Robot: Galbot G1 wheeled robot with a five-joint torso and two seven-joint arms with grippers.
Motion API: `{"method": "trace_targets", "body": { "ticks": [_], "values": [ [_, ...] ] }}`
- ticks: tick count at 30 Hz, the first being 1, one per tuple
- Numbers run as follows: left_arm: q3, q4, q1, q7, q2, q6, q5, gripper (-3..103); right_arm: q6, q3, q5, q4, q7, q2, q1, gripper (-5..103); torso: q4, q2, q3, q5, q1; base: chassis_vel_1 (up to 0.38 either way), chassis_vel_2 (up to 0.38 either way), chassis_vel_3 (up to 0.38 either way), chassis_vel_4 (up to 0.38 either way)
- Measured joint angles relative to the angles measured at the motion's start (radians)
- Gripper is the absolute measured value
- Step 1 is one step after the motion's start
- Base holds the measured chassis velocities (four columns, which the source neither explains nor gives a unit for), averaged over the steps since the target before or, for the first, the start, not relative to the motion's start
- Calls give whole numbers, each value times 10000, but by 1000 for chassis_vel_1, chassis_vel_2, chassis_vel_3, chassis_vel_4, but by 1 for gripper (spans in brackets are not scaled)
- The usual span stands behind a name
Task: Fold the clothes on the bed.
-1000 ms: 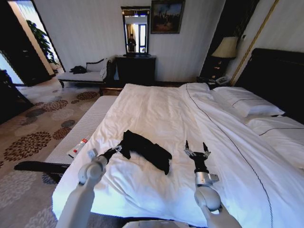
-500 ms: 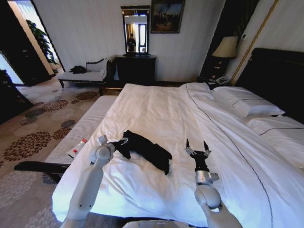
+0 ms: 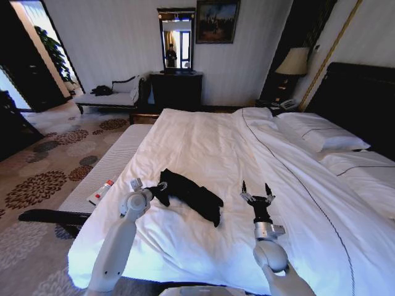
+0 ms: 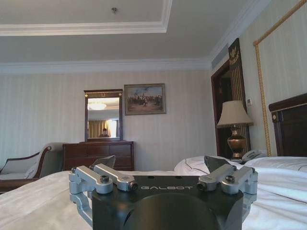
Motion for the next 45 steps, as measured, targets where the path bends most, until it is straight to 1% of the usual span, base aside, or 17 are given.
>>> {"method": "trace_targets", "body": {
  "ticks": [2, 5, 6, 8, 10, 12, 16, 19, 21, 24, 26, 28, 35, 37, 41, 43, 45],
  "values": [
    [-5, 5, 3, 0, 2, 0, -3, 36, 2, 1, -1, 0, -1, 0, 0, 100, 0, 0, 0, 0, 0, 0, 0, 0, 0],
    [-41, 39, 22, 6, 1, -6, -55, 19, 35, 16, -15, 1, -2, -2, -4, 100, 0, -1, 0, 0, 0, 0, 0, 0, 0],
    [-41, 39, 22, 6, 1, -6, -55, 19, 35, 16, -15, 1, -2, -2, -4, 100, 0, -1, 0, 0, 0, 0, 0, 0, 0],
    [-55, 48, 40, 12, -15, -9, -73, 14, 59, 30, -26, -6, -2, -2, -15, 100, 0, 0, 0, 0, 0, 0, 0, 0, 0],
    [-89, 35, 64, 36, -22, -11, -76, 3, 85, 54, -30, -18, -2, -4, -29, 100, -1, 0, 0, -1, 0, 0, 0, 0, 0],
    [-118, -5, 90, 54, -22, -11, -88, 2, 101, 67, -30, -25, -2, -8, -33, 100, -1, 0, 0, -1, 0, 0, 0, 0, 0],
    [-345, -520, 460, 128, 165, -16, -227, 1, 136, 100, -22, -65, 20, -22, -32, 100, -5, 0, 0, -2, 0, 0, 0, 0, 0],
    [-858, -1419, 1818, 458, 765, -20, 97, 1, 119, 36, 188, -170, 302, -31, 20, 100, 0, 0, -1, 0, 0, 0, 0, 0, 0],
    [-926, -1496, 2017, 517, 819, -21, 160, 1, 113, 10, 227, -183, 341, -31, 28, 100, -1, 0, -1, -1, 0, 0, 0, 0, 0],
    [-1667, -1841, 3672, 1029, 974, -168, 854, 1, -12, -478, 1007, -326, 531, -98, 106, 100, 4, 1, -1, -4, -1, 0, 0, 0, 0],
    [-1742, -1842, 3798, 1076, 967, -210, 928, 1, -33, -563, 1133, -330, 530, -106, 113, 100, 3, 1, -1, -3, -2, 0, 0, 0, 0],
    [-2137, -1796, 4281, 1267, 878, -426, 1228, 1, -138, -1015, 1716, -333, 509, -131, 196, 100, 1, 1, -1, -1, -2, 0, 0, 0, 0],
    [-2655, -1673, 4255, 1341, 772, -658, 1451, 1, -312, -2105, 2854, 34, 20, -296, 268, 100, -1, 1, 0, -1, -1, 0, 0, 0, 0],
    [-2702, -1669, 4223, 1340, 774, -666, 1449, 1, -344, -2154, 2925, 83, 6, -321, 252, 100, -1, 1, -1, -1, -1, 0, 0, 0, 0],
    [-3110, -1638, 3946, 1339, 918, -690, 1374, 1, -968, -2789, 3962, 801, 68, -824, -83, 100, -2, 0, 0, -2, -1, 0, 0, 0, 0],
    [-3150, -1634, 3914, 1339, 941, -694, 1359, 1, -1064, -2900, 4146, 924, 119, -895, -138, 100, -2, 0, 0, 0, -1, 0, 0, 0, 0],
    [-3223, -1630, 3821, 1337, 1012, -703, 1314, 1, -1650, -3482, 5119, 1646, 611, -1163, -377, 100, -2, 0, 0, -1, 0, 0, 0, 0, 0]
  ]
}}
